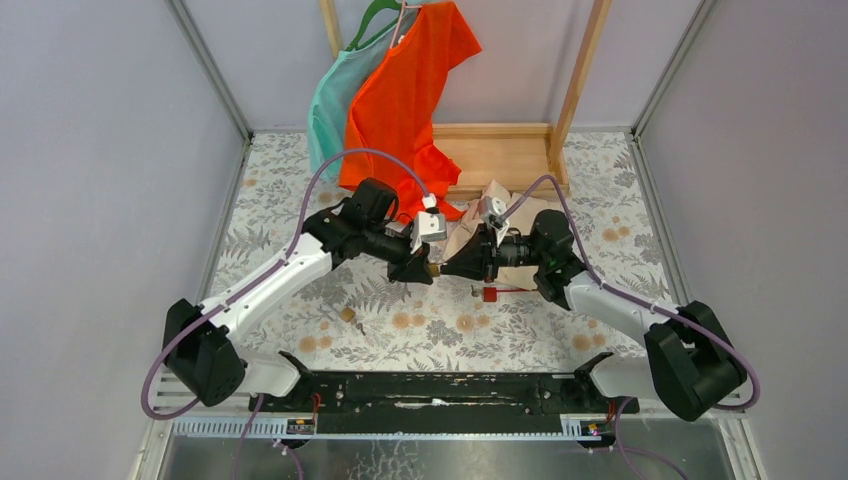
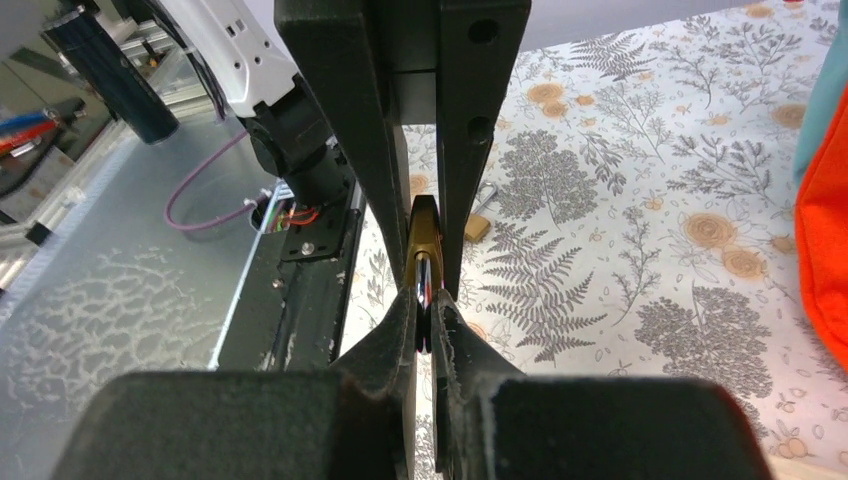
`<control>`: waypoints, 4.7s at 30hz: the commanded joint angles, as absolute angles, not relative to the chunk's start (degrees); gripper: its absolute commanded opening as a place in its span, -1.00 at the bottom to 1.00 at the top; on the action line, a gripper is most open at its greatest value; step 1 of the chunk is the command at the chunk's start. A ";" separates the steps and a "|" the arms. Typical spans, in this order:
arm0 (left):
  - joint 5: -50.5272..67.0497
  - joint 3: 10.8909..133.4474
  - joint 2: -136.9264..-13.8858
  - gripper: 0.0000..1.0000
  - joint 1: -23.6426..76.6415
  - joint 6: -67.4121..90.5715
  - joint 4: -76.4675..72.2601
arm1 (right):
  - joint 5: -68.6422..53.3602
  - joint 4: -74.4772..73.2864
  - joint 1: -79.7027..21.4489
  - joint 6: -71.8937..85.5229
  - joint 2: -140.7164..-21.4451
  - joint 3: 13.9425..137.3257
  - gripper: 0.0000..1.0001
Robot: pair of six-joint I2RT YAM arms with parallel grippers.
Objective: Lock with the key
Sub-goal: Lock the lock, then place the lock at the center of the board.
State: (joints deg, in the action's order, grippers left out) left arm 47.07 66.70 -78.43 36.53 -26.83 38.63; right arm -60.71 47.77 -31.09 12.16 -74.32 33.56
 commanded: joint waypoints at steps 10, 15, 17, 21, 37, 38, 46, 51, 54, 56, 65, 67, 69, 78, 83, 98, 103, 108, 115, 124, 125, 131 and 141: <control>50.39 63.64 -73.74 -0.76 37.72 -32.13 25.93 | -59.86 33.13 -30.26 4.20 -71.28 38.14 -1.00; 49.88 63.55 -73.74 -0.36 37.74 -30.59 24.94 | -60.41 34.33 -28.80 6.26 -70.82 37.98 -1.00; 48.73 63.06 -73.53 -0.08 37.75 -29.68 24.26 | -60.62 35.66 -28.13 7.53 -70.55 37.67 -1.00; 45.69 61.66 -72.29 0.28 37.63 -28.34 22.48 | -61.20 36.45 -26.49 8.69 -69.70 37.46 -1.00; 48.36 62.17 -71.02 0.21 32.74 -23.44 21.12 | -66.18 39.55 -20.48 12.13 -66.01 36.93 -1.00; 48.69 62.43 -71.32 0.16 32.78 -23.23 21.10 | -66.52 39.37 -20.42 11.96 -65.92 37.00 -1.00; 52.58 64.76 -75.48 0.07 32.78 -16.61 17.76 | -67.62 39.98 -20.47 12.38 -66.45 36.84 -1.00; 54.78 65.44 -77.31 -0.11 32.78 -13.48 16.48 | -67.93 40.14 -20.45 12.07 -66.53 36.65 -1.00; 55.56 65.48 -77.97 -0.34 32.83 -12.95 16.45 | -67.98 39.87 -20.43 11.62 -66.53 36.65 -1.00; 55.71 65.42 -78.17 -0.47 32.75 -12.93 16.35 | -67.93 39.64 -20.39 11.33 -66.53 36.65 -1.00; 55.06 64.25 -77.37 -1.00 32.60 -13.99 16.65 | -66.44 34.93 -20.20 5.75 -65.72 37.21 -1.00; 54.06 63.76 -76.87 -1.00 32.49 -14.90 17.12 | -66.07 34.54 -19.48 5.12 -65.46 37.26 -1.00; 53.44 63.33 -76.43 -1.00 32.22 -16.08 18.02 | -65.84 34.62 -18.69 5.15 -65.08 37.18 -1.00; 51.34 62.83 -74.52 -1.00 30.48 -20.99 22.50 | -66.38 34.89 -16.11 5.64 -64.08 37.31 -1.00; 49.02 62.84 -73.47 -1.00 30.41 -25.67 26.97 | -65.92 34.23 -16.19 5.60 -65.32 37.38 -1.00; 37.56 54.70 -64.66 -1.00 30.45 -42.61 45.07 | -48.05 28.31 -31.42 7.41 -82.68 43.23 -1.00; 36.86 52.23 -60.88 -1.00 30.50 -42.41 45.46 | -46.32 23.75 -36.12 8.31 -93.17 51.37 -1.00; 36.80 50.87 -59.83 -1.00 30.50 -41.64 45.84 | -46.82 23.73 -38.05 14.03 -105.41 58.51 -1.00; 37.20 49.89 -59.56 -0.98 30.50 -42.21 46.22 | -47.67 23.46 -39.64 18.72 -114.75 64.58 -0.97; 38.61 48.81 -62.11 -0.91 30.50 -43.78 44.41 | -46.48 13.55 -39.55 14.91 -118.76 70.91 -0.59; 38.85 48.78 -62.85 -0.91 30.50 -44.11 44.29 | -45.93 11.87 -39.49 13.54 -118.68 71.51 -0.52; 39.46 49.40 -67.50 -0.91 30.67 -45.77 43.72 | -42.88 4.82 -39.20 6.94 -117.09 73.78 -0.17; 39.64 47.76 -71.80 -0.92 31.25 -46.32 37.64 | -38.95 -1.77 -32.55 -2.93 -104.07 70.10 0.42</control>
